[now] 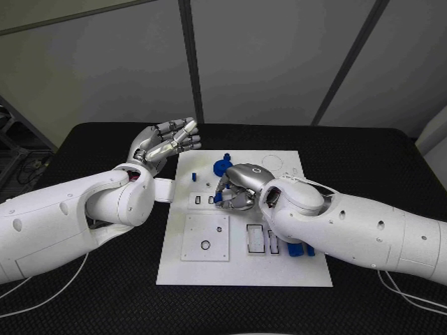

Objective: Assemble the parts on the task board

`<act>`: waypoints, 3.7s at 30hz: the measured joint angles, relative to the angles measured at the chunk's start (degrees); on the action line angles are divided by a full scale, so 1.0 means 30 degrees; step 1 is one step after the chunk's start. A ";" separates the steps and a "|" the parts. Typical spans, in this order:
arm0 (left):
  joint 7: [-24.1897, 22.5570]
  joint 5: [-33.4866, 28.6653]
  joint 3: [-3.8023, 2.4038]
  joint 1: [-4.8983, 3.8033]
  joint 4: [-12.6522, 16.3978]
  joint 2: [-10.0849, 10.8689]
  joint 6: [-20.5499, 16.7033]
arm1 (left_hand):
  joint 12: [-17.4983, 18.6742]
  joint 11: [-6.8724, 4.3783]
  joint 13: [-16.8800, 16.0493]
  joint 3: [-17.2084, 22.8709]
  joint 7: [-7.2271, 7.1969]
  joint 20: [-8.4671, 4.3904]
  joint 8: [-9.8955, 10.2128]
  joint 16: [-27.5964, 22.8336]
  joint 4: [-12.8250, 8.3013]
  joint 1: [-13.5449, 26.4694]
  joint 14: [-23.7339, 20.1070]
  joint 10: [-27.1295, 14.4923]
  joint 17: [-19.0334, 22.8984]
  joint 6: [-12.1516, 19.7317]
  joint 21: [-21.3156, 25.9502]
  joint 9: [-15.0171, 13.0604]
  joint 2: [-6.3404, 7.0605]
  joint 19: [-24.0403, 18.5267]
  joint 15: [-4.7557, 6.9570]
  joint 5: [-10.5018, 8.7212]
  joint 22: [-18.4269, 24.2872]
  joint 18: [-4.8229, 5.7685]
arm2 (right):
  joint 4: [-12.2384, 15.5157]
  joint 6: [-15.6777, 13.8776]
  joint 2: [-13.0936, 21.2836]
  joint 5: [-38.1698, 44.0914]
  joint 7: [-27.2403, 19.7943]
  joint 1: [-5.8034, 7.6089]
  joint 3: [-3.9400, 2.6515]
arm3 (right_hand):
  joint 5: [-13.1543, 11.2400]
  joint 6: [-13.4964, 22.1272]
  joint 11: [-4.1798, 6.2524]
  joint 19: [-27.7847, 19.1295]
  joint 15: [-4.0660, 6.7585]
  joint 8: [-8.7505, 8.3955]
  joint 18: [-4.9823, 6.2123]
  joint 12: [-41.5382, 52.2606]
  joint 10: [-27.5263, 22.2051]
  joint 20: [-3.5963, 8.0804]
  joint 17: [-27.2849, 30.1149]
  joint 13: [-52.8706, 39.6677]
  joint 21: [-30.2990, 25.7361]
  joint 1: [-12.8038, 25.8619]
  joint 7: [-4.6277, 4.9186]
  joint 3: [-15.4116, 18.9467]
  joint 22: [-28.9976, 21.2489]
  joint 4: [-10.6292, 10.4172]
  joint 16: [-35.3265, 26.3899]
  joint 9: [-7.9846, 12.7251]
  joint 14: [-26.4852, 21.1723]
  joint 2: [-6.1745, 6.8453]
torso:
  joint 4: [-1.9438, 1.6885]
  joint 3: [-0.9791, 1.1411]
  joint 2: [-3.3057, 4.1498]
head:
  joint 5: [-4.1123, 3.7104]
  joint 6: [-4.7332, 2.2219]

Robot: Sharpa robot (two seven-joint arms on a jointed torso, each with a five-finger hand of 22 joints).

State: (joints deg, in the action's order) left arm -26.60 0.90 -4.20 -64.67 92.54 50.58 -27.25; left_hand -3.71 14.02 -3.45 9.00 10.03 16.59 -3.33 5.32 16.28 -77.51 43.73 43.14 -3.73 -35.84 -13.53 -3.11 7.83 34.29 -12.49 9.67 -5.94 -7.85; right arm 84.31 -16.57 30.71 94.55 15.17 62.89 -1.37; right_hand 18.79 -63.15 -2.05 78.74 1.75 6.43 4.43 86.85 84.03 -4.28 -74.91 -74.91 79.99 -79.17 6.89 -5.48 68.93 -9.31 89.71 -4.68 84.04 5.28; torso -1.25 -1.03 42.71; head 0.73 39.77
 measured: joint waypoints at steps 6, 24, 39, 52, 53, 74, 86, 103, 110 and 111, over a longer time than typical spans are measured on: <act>0.0007 0.0000 0.0000 0.0000 -0.0001 0.0002 0.0000 | 0.0000 0.0000 0.0000 0.0000 0.0000 0.0000 -0.0001 0.0000 0.0000 0.0000 0.0000 0.0000 0.0000 0.0000 0.0000 0.0000 0.0000 0.0000 0.0000 0.0000 -0.0001 0.0001 | 0.0011 0.0002 -0.0001 0.0035 0.0057 0.0001 0.0000 | -0.0001 0.0075 0.0000 -0.0073 0.0000 -0.0095 0.0000 -0.0071 0.0000 -0.0073 0.0001 0.0000 0.0000 0.0000 0.0065 0.0051 -0.0054 -0.0052 0.0000 -0.0004 0.0000 0.0000 | 0.0000 0.0000 0.0002 | -0.0007 -0.0016; 0.0023 0.0001 0.0000 0.0000 -0.0034 -0.0010 0.0001 | 0.0000 0.0000 0.0000 0.0000 0.0000 0.0000 -0.0001 0.0000 0.0000 0.0000 0.0000 0.0000 0.0000 0.0000 0.0000 0.0000 0.0000 0.0000 0.0000 0.0000 0.0005 0.0000 | 0.0204 -0.0208 0.0107 0.0091 0.0134 -0.0054 0.0035 | 0.0000 -0.0017 0.0000 -0.0072 0.0000 -0.0104 0.0000 -0.0070 0.0000 -0.0073 0.0001 0.0000 0.0000 -0.0012 -0.0063 0.0050 0.0175 -0.0052 0.0000 -0.0096 0.0000 -0.0012 | 0.0000 0.0005 0.0002 | -0.0035 -0.0022; 0.0044 0.0001 0.0002 0.0000 -0.0054 0.0080 0.0000 | 0.0000 0.0000 0.0000 0.0000 0.0000 0.0000 0.0000 0.0000 0.0000 0.0000 0.0000 0.0000 0.0000 0.0001 0.0000 0.0000 0.0000 0.0000 0.0000 0.0000 0.0011 0.0000 | 0.1709 -0.0025 0.0921 0.0861 0.1021 -0.0088 0.0063 | -0.0006 -0.0209 0.0000 0.0077 0.0000 -0.0006 0.0000 0.0013 0.0000 -0.0072 -0.0012 0.0000 0.0074 -0.0185 -0.0135 -0.0131 0.0462 0.0129 0.0000 -0.0113 0.0001 -0.0184 | 0.0029 -0.0009 -0.0024 | 0.0037 -0.0059; 0.0111 0.0021 0.0005 0.0000 -0.0038 0.0205 -0.0004 | 0.0000 0.0000 0.0000 -0.0001 0.0000 0.0000 0.0000 0.0000 0.0000 0.0000 0.0000 0.0000 0.0000 0.0000 0.0000 0.0000 0.0000 0.0000 0.0000 0.0000 0.0009 0.0000 | 0.2627 0.0838 0.1059 0.1956 0.2179 0.0488 0.0058 | -0.0033 -0.0299 0.0000 0.0144 0.0000 0.0060 0.0001 0.0096 0.0000 -0.0005 -0.0008 -0.0001 0.0163 -0.0216 -0.0180 -0.0189 0.0642 0.0188 0.0000 -0.0145 0.0000 -0.0215 | 0.0031 -0.0040 -0.0020 | 0.0057 -0.0154; 0.0118 0.0025 0.0005 0.0000 -0.0040 0.0211 -0.0004 | 0.0000 0.0000 0.0000 0.0000 0.0000 0.0000 0.0000 0.0000 0.0000 0.0000 0.0000 0.0000 -0.0001 0.0000 0.0000 0.0000 0.0000 0.0000 0.0000 0.0000 0.0009 0.0001 | 0.2646 0.0920 0.1017 0.2039 0.2267 0.0572 0.0057 | -0.0033 -0.0303 0.0000 0.0144 0.0000 0.0060 0.0002 0.0096 0.0000 -0.0005 -0.0009 0.0000 0.0163 -0.0215 -0.0184 -0.0189 0.0663 0.0188 0.0000 -0.0145 0.0000 -0.0215 | 0.0029 -0.0042 -0.0020 | 0.0062 -0.0163; 0.0257 0.0129 0.0005 -0.0005 -0.0204 0.0246 -0.0012 | 0.0000 0.0000 0.0000 0.0000 0.0000 0.0000 0.0000 0.0000 0.0000 0.0000 0.0000 0.0000 0.0000 0.0001 0.0000 0.0000 0.0000 0.0000 0.0000 0.0000 0.0007 0.0001 | 0.1841 0.3984 -0.0636 0.3583 0.3875 0.1551 0.0060 | -0.0060 -0.0367 0.0000 0.0142 0.0000 0.0053 0.0002 0.0096 0.0000 -0.0006 -0.0005 0.0000 0.0162 -0.0206 -0.0249 -0.0188 0.0688 0.0187 0.0000 -0.0165 0.0000 -0.0205 | -0.0016 -0.0031 0.0000 | 0.0183 -0.0178; 0.0276 0.0158 0.0004 -0.0006 -0.0241 0.0243 -0.0020 | 0.0000 0.0000 0.0000 0.0000 0.0000 0.0000 0.0000 0.0000 0.0000 0.0000 0.0000 0.0000 0.0000 0.0000 0.0000 0.0000 0.0000 0.0000 0.0000 0.0000 0.0006 0.0000 | 0.1708 0.5434 -0.1034 0.3909 0.4308 0.1585 0.0064 | -0.0062 -0.0430 0.0000 0.0142 0.0000 0.0123 0.0002 0.0095 0.0000 -0.0007 -0.0004 0.0000 0.0162 -0.0204 -0.0181 -0.0188 0.0686 0.0186 0.0000 -0.0181 0.0000 -0.0204 | -0.0015 -0.0004 0.0005 | 0.0214 -0.0108; 0.0298 0.0172 0.0004 -0.0006 -0.0291 0.0208 -0.0022 | 0.0000 0.0000 0.0000 0.0000 0.0000 0.0000 0.0000 0.0000 0.0000 0.0000 0.0000 0.0000 0.0000 0.0000 0.0000 0.0000 0.0000 0.0000 0.0000 0.0000 0.0005 0.0001 | 0.1612 0.6218 -0.1142 0.4148 0.4675 0.1590 0.0066 | -0.0069 -0.0500 0.0000 0.0141 0.0000 0.0119 0.0002 0.0095 0.0001 -0.0007 -0.0002 0.0000 0.0162 -0.0202 -0.0253 -0.0186 0.0657 0.0185 0.0000 -0.0192 0.0000 -0.0201 | -0.0004 0.0000 0.0009 | 0.0225 -0.0077; 0.0307 0.0176 0.0004 -0.0006 -0.0297 0.0199 -0.0023 | 0.0000 0.0000 0.0000 0.0000 0.0000 0.0000 -0.0001 0.0000 0.0000 0.0000 0.0000 0.0000 0.0000 0.0000 0.0000 0.0000 0.0000 0.0000 0.0000 0.0000 0.0004 0.0000 | 0.1496 0.6318 -0.1207 0.4183 0.4744 0.1590 0.0067 | -0.0069 -0.0498 0.0000 0.0141 0.0000 0.0107 0.0002 0.0095 0.0000 -0.0007 -0.0002 -0.0001 0.0162 -0.0201 -0.0252 -0.0243 0.0650 0.0128 0.0000 -0.0191 0.0000 -0.0201 | -0.0004 0.0002 0.0009 | 0.0223 -0.0075; 0.0308 0.0176 0.0004 -0.0006 -0.0300 0.0196 -0.0023 | 0.0000 0.0000 -0.0001 0.0000 0.0000 0.0000 -0.0001 0.0000 0.0001 0.0000 0.0000 0.0000 0.0000 0.0001 0.0000 0.0000 0.0000 0.0000 0.0000 -0.0001 0.0004 0.0000 | 0.1479 0.6322 -0.1221 0.4185 0.4749 0.1590 0.0067 | -0.0070 -0.0498 0.0000 0.0141 0.0000 0.0106 0.0001 0.0095 0.0000 -0.0007 -0.0001 0.0000 0.0162 -0.0202 -0.0252 -0.0243 0.0625 0.0128 0.0000 -0.0191 0.0000 -0.0201 | -0.0004 0.0002 0.0009 | 0.0223 -0.0075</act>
State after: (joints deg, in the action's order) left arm -25.67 1.43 -4.19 -64.69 91.63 51.17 -27.32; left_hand -3.71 14.02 -3.45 9.00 10.03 16.59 -3.33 5.32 16.28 -77.51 43.73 43.14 -3.73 -35.84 -13.53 -3.11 7.83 34.29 -12.49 9.67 -5.92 -7.85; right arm 88.74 2.40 27.05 107.11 29.42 67.66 -1.17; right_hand 18.58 -64.64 -2.05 79.16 1.75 6.74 4.44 87.13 84.03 -4.30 -74.91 -74.91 80.48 -79.77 6.14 -6.21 70.80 -8.93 89.71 -5.25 84.04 4.68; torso -1.26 -1.02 42.74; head 1.40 39.55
